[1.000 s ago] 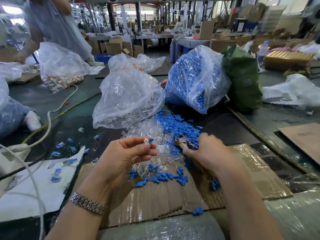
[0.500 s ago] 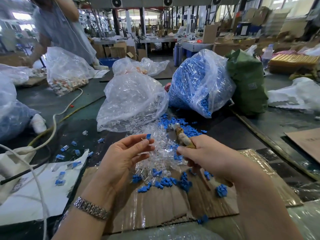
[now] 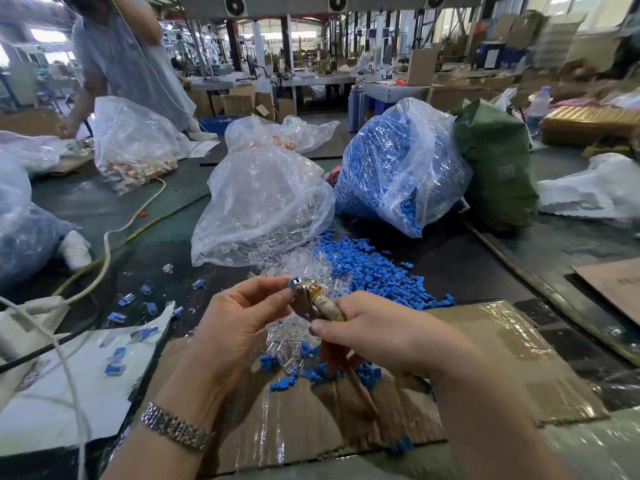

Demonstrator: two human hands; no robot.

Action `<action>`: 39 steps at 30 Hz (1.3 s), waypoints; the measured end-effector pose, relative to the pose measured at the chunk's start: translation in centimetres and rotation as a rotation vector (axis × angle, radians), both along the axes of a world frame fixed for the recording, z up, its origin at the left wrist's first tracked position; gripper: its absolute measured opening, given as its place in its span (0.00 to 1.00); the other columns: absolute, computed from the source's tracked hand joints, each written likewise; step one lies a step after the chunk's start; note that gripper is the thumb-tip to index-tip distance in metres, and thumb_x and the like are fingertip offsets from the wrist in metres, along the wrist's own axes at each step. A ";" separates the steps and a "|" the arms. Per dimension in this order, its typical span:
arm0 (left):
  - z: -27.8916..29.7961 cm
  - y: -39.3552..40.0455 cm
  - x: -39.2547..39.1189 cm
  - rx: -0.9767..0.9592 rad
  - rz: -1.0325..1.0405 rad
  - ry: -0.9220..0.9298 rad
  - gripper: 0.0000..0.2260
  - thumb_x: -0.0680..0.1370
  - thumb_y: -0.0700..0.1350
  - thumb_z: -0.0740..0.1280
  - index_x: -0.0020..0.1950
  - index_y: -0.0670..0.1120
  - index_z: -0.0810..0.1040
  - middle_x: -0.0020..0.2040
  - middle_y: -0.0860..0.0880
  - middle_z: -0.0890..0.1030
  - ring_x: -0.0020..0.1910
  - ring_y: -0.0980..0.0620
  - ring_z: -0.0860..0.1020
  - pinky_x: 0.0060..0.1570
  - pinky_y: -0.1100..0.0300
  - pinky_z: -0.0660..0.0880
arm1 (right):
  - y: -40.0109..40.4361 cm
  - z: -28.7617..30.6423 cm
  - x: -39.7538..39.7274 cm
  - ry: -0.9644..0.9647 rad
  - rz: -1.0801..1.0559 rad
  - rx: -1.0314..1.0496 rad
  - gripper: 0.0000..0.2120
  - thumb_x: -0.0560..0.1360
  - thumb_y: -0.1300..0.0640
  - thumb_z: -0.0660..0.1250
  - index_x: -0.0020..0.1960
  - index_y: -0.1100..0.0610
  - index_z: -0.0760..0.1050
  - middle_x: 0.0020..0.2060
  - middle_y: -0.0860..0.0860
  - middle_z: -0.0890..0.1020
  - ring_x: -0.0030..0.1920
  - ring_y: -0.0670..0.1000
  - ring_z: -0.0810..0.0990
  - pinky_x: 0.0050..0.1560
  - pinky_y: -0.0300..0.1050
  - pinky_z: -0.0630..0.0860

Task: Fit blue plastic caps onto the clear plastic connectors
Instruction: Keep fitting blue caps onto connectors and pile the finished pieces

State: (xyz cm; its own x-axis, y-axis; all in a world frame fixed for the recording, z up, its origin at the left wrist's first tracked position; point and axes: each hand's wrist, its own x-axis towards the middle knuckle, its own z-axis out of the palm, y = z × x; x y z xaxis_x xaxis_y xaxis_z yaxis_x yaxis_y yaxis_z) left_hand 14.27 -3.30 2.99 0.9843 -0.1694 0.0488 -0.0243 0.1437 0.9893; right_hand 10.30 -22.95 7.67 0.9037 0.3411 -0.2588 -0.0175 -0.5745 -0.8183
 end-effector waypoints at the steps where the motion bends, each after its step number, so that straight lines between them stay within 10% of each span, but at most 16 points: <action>1: -0.1 0.0 0.0 0.027 0.001 -0.015 0.17 0.65 0.50 0.78 0.51 0.47 0.87 0.52 0.43 0.87 0.54 0.45 0.84 0.56 0.54 0.78 | 0.1 -0.1 -0.1 -0.005 -0.003 0.002 0.15 0.83 0.48 0.62 0.45 0.59 0.75 0.45 0.62 0.85 0.44 0.62 0.85 0.58 0.64 0.79; 5: -0.2 0.0 -0.1 0.046 0.017 -0.049 0.18 0.64 0.49 0.78 0.52 0.45 0.87 0.52 0.41 0.87 0.55 0.43 0.84 0.58 0.51 0.78 | 0.4 -0.5 -0.3 -0.017 -0.044 -0.015 0.23 0.83 0.46 0.61 0.51 0.68 0.76 0.34 0.56 0.80 0.32 0.54 0.79 0.45 0.58 0.80; 15: -0.3 1.4 0.4 0.157 0.280 -0.134 0.06 0.74 0.46 0.75 0.50 0.52 0.86 0.48 0.49 0.87 0.49 0.49 0.85 0.51 0.52 0.80 | -0.1 0.5 0.8 -0.120 -0.094 -0.063 0.17 0.81 0.43 0.65 0.41 0.54 0.74 0.32 0.49 0.80 0.31 0.47 0.79 0.34 0.42 0.76; 20: -0.5 3.2 1.2 0.687 0.781 -0.188 0.05 0.77 0.42 0.70 0.46 0.52 0.79 0.47 0.49 0.81 0.46 0.48 0.79 0.45 0.52 0.76 | -2.5 0.8 2.5 -0.291 -0.363 -0.561 0.15 0.79 0.42 0.64 0.42 0.51 0.67 0.41 0.49 0.76 0.39 0.50 0.74 0.35 0.47 0.66; 23: -0.7 3.5 1.3 1.117 0.874 -0.186 0.06 0.75 0.41 0.70 0.48 0.52 0.79 0.52 0.45 0.73 0.55 0.41 0.73 0.57 0.41 0.70 | -3.0 -0.8 3.4 -0.240 -0.446 -0.731 0.15 0.79 0.43 0.64 0.51 0.54 0.67 0.54 0.55 0.73 0.53 0.58 0.74 0.56 0.56 0.74; 27: -1.1 2.3 1.0 1.080 0.590 -0.275 0.06 0.75 0.41 0.70 0.48 0.52 0.80 0.48 0.49 0.78 0.46 0.51 0.75 0.43 0.55 0.72 | -3.2 -2.8 3.8 -0.180 -0.502 -0.826 0.26 0.79 0.38 0.64 0.66 0.56 0.69 0.64 0.58 0.71 0.64 0.61 0.72 0.64 0.62 0.69; 39: -1.8 1.7 1.6 1.107 0.301 -0.067 0.07 0.79 0.43 0.69 0.53 0.53 0.85 0.41 0.60 0.79 0.40 0.63 0.76 0.33 0.69 0.65 | -3.0 -3.1 3.2 -0.254 -0.504 -0.792 0.28 0.77 0.37 0.68 0.68 0.53 0.67 0.65 0.56 0.69 0.67 0.60 0.68 0.64 0.61 0.69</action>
